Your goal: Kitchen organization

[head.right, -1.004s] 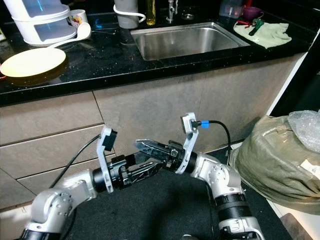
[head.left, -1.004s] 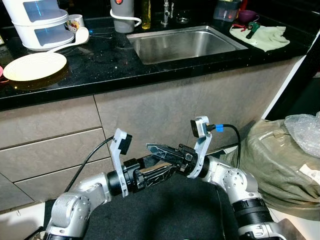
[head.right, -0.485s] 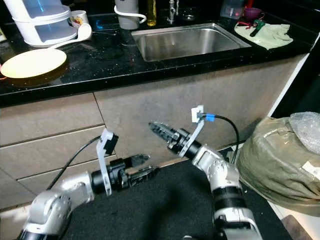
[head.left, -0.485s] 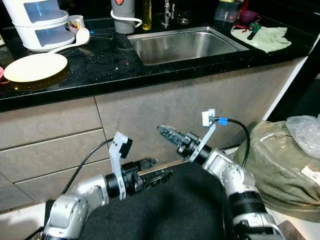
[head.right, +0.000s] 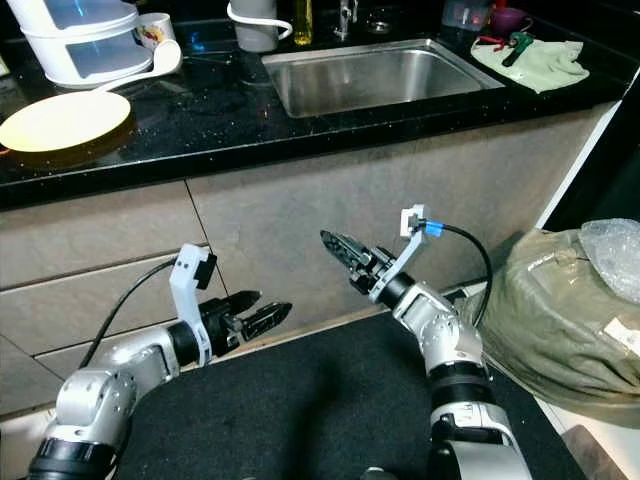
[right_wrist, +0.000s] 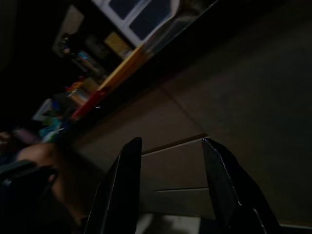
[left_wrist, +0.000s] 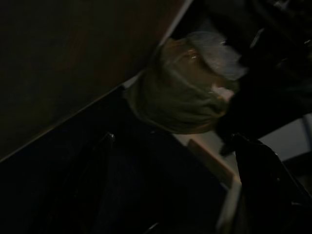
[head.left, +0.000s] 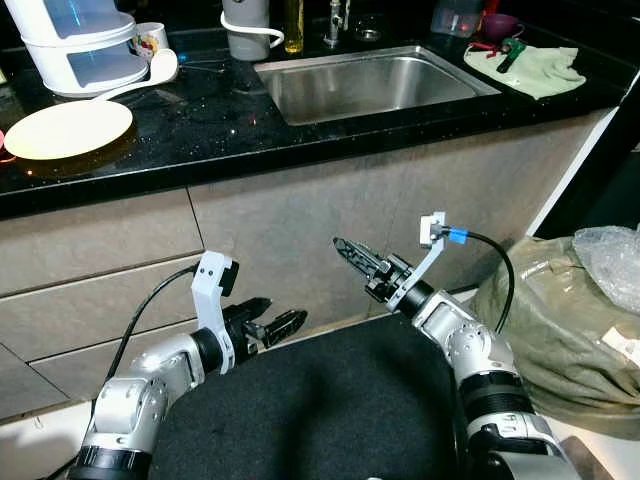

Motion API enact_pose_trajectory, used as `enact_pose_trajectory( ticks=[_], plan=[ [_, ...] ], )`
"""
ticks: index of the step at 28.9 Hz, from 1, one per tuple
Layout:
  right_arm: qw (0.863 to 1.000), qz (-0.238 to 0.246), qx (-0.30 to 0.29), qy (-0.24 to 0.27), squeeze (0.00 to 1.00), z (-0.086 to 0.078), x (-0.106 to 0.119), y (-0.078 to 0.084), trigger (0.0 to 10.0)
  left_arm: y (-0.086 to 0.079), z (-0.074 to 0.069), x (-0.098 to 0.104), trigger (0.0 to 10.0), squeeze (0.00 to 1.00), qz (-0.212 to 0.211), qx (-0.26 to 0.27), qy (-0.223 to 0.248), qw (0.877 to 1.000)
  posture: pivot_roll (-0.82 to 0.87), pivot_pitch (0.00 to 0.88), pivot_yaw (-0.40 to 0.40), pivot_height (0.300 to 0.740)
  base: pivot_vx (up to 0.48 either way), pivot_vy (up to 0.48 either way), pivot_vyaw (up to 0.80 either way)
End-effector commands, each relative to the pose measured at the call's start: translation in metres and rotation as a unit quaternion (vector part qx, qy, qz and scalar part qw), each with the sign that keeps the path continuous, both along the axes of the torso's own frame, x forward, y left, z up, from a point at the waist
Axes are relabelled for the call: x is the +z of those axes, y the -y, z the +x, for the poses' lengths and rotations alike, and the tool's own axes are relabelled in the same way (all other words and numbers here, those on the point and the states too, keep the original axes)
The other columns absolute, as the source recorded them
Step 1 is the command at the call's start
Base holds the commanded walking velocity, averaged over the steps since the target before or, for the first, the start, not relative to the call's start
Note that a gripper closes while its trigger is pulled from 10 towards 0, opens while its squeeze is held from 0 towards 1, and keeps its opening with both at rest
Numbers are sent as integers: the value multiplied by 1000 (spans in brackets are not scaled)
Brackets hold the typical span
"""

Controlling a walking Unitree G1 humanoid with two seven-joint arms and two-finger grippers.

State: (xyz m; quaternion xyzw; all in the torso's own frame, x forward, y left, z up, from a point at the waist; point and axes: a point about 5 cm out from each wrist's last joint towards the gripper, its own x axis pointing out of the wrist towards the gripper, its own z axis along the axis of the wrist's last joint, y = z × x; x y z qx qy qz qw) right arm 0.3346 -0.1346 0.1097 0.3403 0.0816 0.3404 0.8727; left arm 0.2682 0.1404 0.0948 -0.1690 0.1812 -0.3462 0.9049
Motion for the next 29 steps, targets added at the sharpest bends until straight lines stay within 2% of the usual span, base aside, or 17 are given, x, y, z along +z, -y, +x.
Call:
enact_pose_trajectory(
  ticks=[1, 3, 4, 6, 9, 10, 12, 14, 17, 20, 24, 26, 28, 29],
  plan=[
    [1000, -10, -19, -5, 0, 2, -2, 2, 10000, -5, 4, -4, 10000, 0, 19, 24, -1, 1000, 10, 0, -20, 732, 0, 0, 0],
    [1000, -4, -22, -12, 0, 3, -4, 3, 10000, -10, 11, -5, 10000, 0, 9, 59, -7, 998, 10, 0, -19, 732, 0, 0, 0],
    [1000, -4, -22, -12, 0, 3, -4, 3, 10000, -10, 11, -5, 10000, 0, 9, 59, -7, 998, 10, 0, -19, 732, 0, 0, 0],
    [999, 19, 33, 5, 0, -4, 2, -2, 10000, -2, 1, 4, 10000, 0, -27, -3, 3, 1000, 11, 0, -20, 732, 0, 0, 0],
    [995, 30, 92, 23, 0, -13, 6, -8, 10000, 9, -15, 10, 10000, 0, -39, -83, 12, 996, 11, 0, -19, 732, 0, 0, 0],
    [995, 30, 92, 23, 0, -13, 6, -8, 10000, 9, -15, 10, 10000, 0, -39, -83, 12, 996, 11, 0, -19, 732, 0, 0, 0],
    [992, 29, 115, 30, 0, -17, 6, -11, 10000, 13, -24, 11, 10000, 0, -42, -120, 14, 992, 11, 0, -19, 732, 0, 0, 0],
    [994, 15, 107, 28, 0, -17, 2, -12, 10000, 14, -30, 12, 10000, 0, -49, -140, 13, 989, 11, 0, -19, 732, 0, 0, 0],
    [997, -6, 71, 16, 0, -11, -4, -11, 10000, 12, -28, 7, 10000, 0, -34, -129, 10, 991, 14, 0, -20, 732, 0, 0, 0],
    [999, -6, 51, 5, 0, -8, -7, -11, 10000, 12, -26, 4, 10000, 0, -30, -121, 7, 992, 14, 0, -20, 732, 0, 0, 0],
    [997, -2, 72, 12, 0, -12, -5, -14, 10000, 14, -30, 6, 10000, 0, -37, -131, 7, 991, 14, 0, -21, 732, 0, 0, 0],
    [998, -10, 60, 10, 0, -11, -6, -12, 10000, 13, -28, 4, 10000, 0, -23, -119, 9, 993, 14, 0, -22, 732, 0, 0, 0],
    [999, -22, 40, 8, 0, -8, -8, -10, 10000, 9, -20, 1, 10000, 0, -10, -83, 4, 996, 16, 0, -23, 732, 0, 0, 0],
    [1000, -30, -2, 0, 0, -2, -9, -4, 10000, 1, -8, -7, 10000, 0, 17, -19, -10, 1000, 15, 0, -23, 732, 0, 0, 0]
  ],
)
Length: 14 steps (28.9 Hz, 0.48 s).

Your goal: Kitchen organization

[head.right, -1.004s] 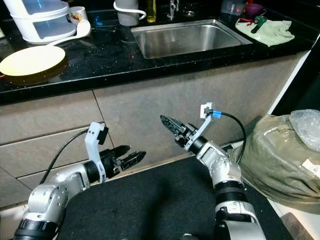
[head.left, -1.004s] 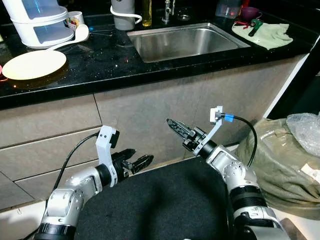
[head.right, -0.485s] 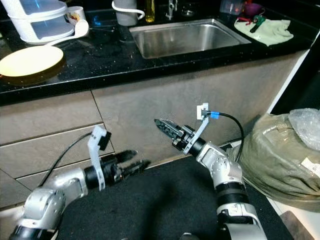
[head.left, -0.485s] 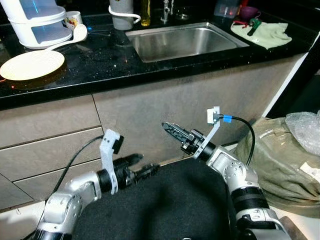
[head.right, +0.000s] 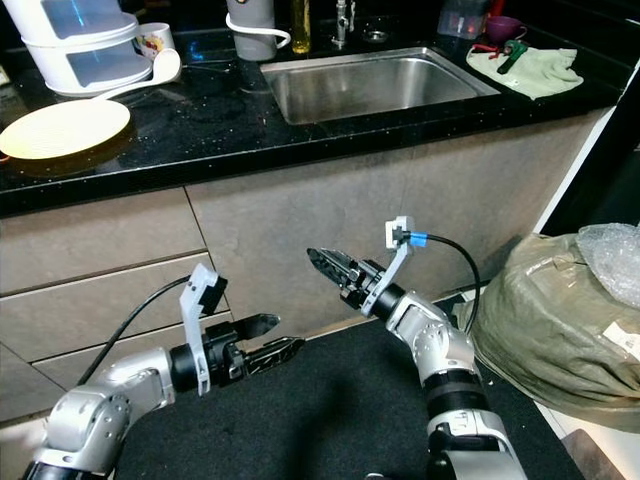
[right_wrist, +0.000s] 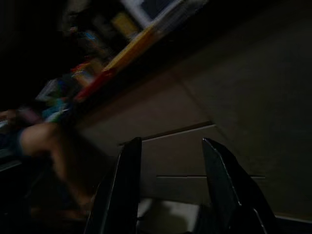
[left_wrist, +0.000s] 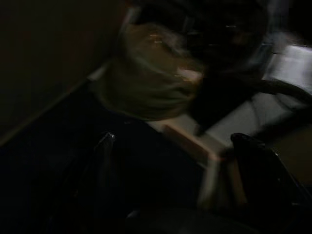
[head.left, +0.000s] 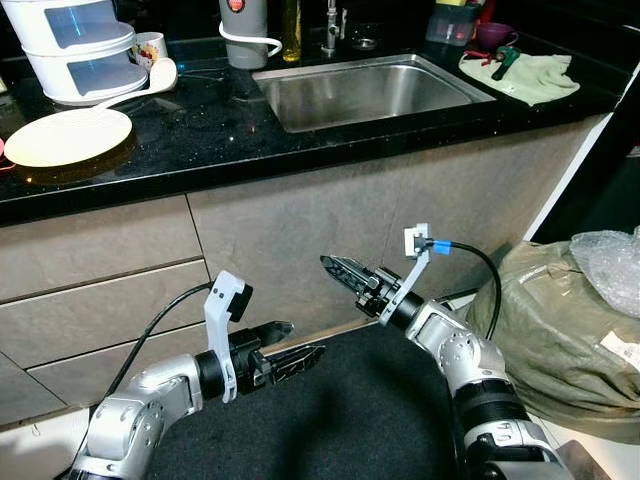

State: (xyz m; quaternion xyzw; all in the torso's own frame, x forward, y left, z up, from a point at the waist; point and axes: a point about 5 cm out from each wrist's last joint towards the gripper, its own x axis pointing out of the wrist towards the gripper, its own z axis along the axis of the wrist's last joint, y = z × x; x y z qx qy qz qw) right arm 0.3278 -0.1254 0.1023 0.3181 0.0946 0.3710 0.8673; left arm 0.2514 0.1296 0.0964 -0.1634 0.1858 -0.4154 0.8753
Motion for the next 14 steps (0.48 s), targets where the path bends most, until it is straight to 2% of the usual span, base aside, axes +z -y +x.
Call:
enact_pose_trajectory(
  ticks=[1, 3, 4, 6, 9, 11, 13, 14],
  plan=[
    [999, -11, -37, -5, 0, 5, -2, 5, 10000, -10, 8, -9, 10000, 0, 29, 55, -12, 998, 15, 0, -23, 732, 0, 0, 0],
    [997, -19, -72, -10, 0, 10, -3, 10, 10000, -19, 18, -16, 10000, 0, 51, 113, -29, 992, 15, 0, -23, 732, 0, 0, 0],
    [997, -19, -72, -10, 0, 10, -3, 10, 10000, -19, 18, -16, 10000, 0, 51, 113, -29, 992, 15, 0, -23, 732, 0, 0, 0],
    [993, -32, -113, -15, 0, 15, -3, 18, 10000, -29, 25, -23, 10000, 0, 72, 171, -44, 982, 15, 0, -23, 732, 0, 0, 0],
    [987, -49, -153, -25, 0, 19, -5, 27, 10000, -37, 30, -25, 10000, 0, 83, 223, -45, 970, 17, 0, -24, 732, 0, 0, 0],
    [985, -55, -163, -28, 0, 19, -6, 29, 10000, -39, 32, -25, 10000, 0, 89, 236, -43, 967, 18, 0, -23, 732, 0, 0, 0],
    [981, -68, -180, -37, 0, 19, -11, 33, 10000, -45, 36, -28, 10000, 0, 115, 278, -39, 953, 18, 0, -25, 732, 0, 0, 0],
    [979, -74, -185, -40, 0, 19, -13, 33, 10000, -51, 39, -29, 10000, 0, 135, 315, -35, 939, 18, 0, -25, 732, 0, 0, 0]
  ],
)
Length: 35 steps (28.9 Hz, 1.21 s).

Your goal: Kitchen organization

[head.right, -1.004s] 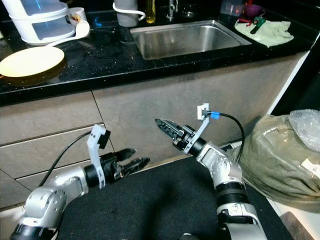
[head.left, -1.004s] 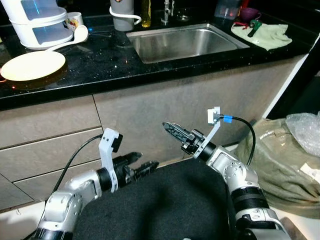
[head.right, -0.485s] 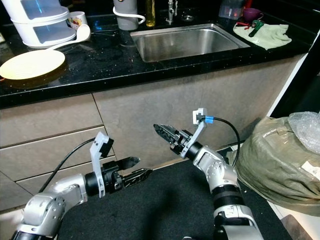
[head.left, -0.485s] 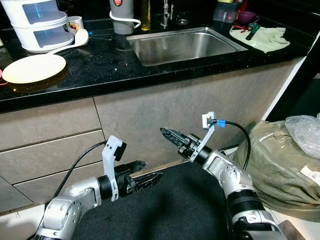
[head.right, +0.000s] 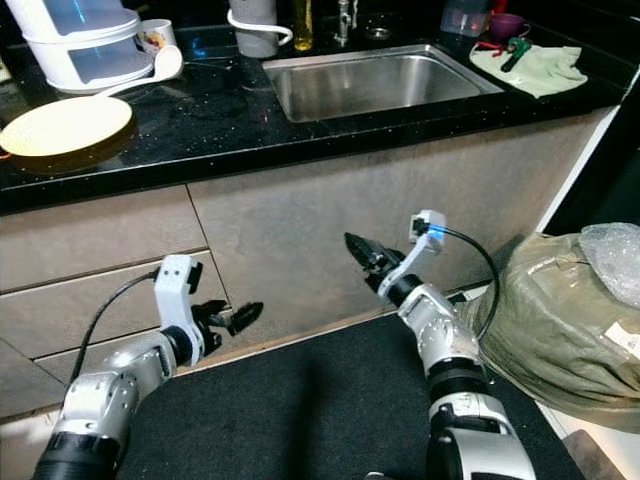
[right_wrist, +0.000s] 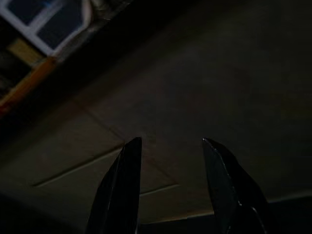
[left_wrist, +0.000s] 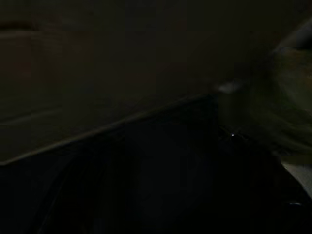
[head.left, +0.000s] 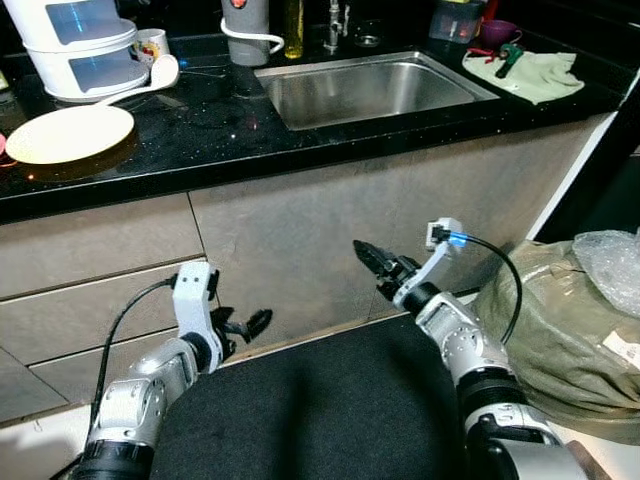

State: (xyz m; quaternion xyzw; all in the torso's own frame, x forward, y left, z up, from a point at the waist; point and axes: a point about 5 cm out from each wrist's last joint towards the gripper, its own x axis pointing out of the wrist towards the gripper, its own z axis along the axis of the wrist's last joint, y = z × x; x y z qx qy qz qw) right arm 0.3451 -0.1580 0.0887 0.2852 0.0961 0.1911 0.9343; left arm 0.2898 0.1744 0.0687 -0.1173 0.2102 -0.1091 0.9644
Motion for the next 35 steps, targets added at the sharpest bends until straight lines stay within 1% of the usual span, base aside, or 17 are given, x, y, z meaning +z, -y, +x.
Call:
enact_pose_trajectory(
  ticks=[1, 2, 4, 8, 12, 17, 19, 20, 25, 26, 35],
  plan=[
    [1000, -10, -11, -3, 0, 2, -1, 1, 10000, -11, 2, -3, 10000, 0, 30, 52, 1, 998, 18, 0, -25, 732, 0, 0, 0],
    [1000, -20, -16, -9, 0, 1, -4, 1, 10000, -15, 4, -5, 10000, 0, 42, 91, 4, 995, 19, 0, -25, 732, 0, 0, 0],
    [999, -35, -14, -12, 0, 0, -8, 0, 10000, -15, 4, -6, 10000, 0, 51, 100, 3, 994, 18, 0, -26, 732, 0, 0, 0],
    [999, -45, -8, -15, 0, -2, -12, -4, 10000, -14, 5, -6, 10000, 0, 58, 105, 6, 993, 20, 0, -27, 732, 0, 0, 0],
    [997, -75, 13, -15, 0, -2, -15, -10, 10000, -12, 5, -9, 10000, 0, 61, 104, 7, 993, 19, 0, -27, 732, 0, 0, 0],
    [995, -89, 36, -11, 0, -3, -17, -14, 10000, -9, 7, -11, 10000, 0, 72, 103, 12, 992, 19, 0, -30, 732, 0, 0, 0],
    [993, -109, 44, -15, 0, -4, -20, -15, 10000, -8, 8, -11, 10000, 0, 77, 98, 22, 992, 20, 0, -33, 732, 0, 0, 800],
    [991, -127, 49, -18, 0, -3, -21, -16, 10000, -7, 9, -10, 10000, 0, 74, 98, 32, 992, 21, 0, -35, 732, 0, 0, 800],
    [988, -142, 58, -18, 0, -3, -22, -17, 10000, -10, 12, -7, 10000, 0, 69, 109, 49, 990, 21, 0, -36, 732, 0, 0, 800],
    [986, -152, 61, -16, 0, -3, -22, -17, 10000, -10, 12, -6, 10000, 0, 70, 114, 53, 990, 20, 0, -37, 732, 0, 0, 800],
    [986, -151, 70, -22, 0, -3, -25, -17, 10000, -8, 12, -7, 10000, 0, 62, 110, 71, 989, 25, 0, -45, 732, 0, 0, 706]
  ],
)
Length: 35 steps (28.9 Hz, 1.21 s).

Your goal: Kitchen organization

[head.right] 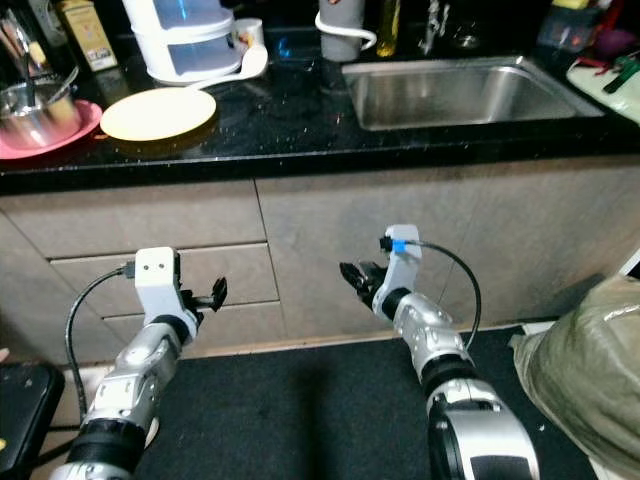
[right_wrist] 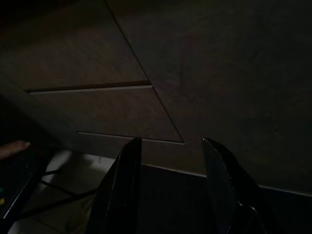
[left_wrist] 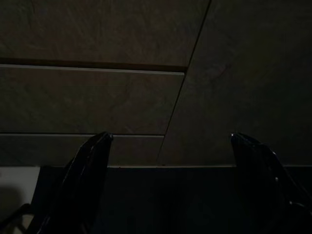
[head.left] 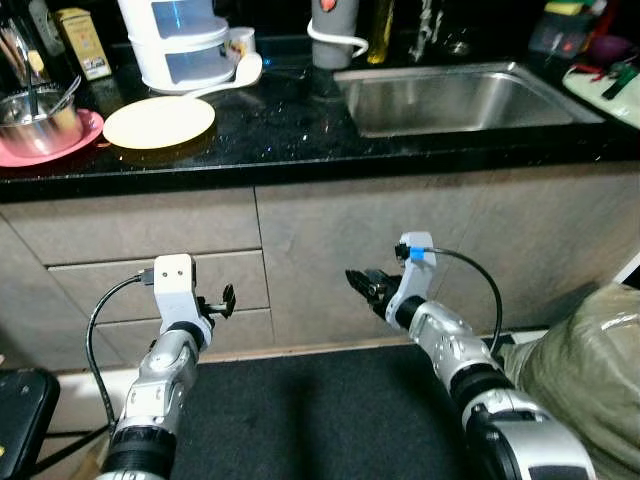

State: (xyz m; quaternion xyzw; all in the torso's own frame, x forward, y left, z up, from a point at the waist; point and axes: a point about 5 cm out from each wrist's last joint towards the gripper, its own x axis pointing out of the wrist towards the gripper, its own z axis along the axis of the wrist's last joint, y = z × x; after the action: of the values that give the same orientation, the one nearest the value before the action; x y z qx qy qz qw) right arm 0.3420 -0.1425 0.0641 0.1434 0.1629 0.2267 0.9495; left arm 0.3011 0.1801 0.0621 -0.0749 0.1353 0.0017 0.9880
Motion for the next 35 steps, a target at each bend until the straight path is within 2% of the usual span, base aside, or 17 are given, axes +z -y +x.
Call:
enact_pose_trajectory(
  ticks=[1, 20, 23, 27, 29, 32, 35],
  plan=[
    [1000, -4, 7, 1, 0, 0, -1, -2, 10000, -2, 0, -1, 10000, 0, 3, 1, 2, 1000, 25, 0, -45, 732, 0, 0, 794],
    [1000, -6, 28, -8, 0, -6, -9, -3, 10000, 2, -1, -9, 10000, 0, -4, -6, 11, 1000, 24, 0, -55, 732, 0, 0, 794],
    [999, -19, 28, -16, 0, -7, -12, -3, 10000, 3, -2, -10, 10000, 0, -6, -7, 13, 1000, 24, 0, -58, 732, 0, 0, 794],
    [999, -44, 16, -22, 0, -7, -15, 1, 10000, 3, -2, -12, 10000, 0, -3, -13, 12, 1000, 23, 0, -62, 732, 0, 0, 0],
    [996, -88, 18, -5, 0, -8, -15, 7, 10000, -2, -5, -11, 10000, 0, 29, -19, 20, 999, 18, 0, -63, 732, 0, 0, 0],
    [991, -126, 23, 25, 0, -11, -14, 16, 10000, -7, -10, -7, 10000, 0, 122, -39, 47, 991, 15, 0, -63, 732, 0, 0, 0],
    [991, -122, 14, 48, 0, -16, -14, 23, 10000, -6, -20, -3, 10000, 0, 135, -41, 75, 987, 10, 0, -60, 732, 0, 0, 0]
  ],
)
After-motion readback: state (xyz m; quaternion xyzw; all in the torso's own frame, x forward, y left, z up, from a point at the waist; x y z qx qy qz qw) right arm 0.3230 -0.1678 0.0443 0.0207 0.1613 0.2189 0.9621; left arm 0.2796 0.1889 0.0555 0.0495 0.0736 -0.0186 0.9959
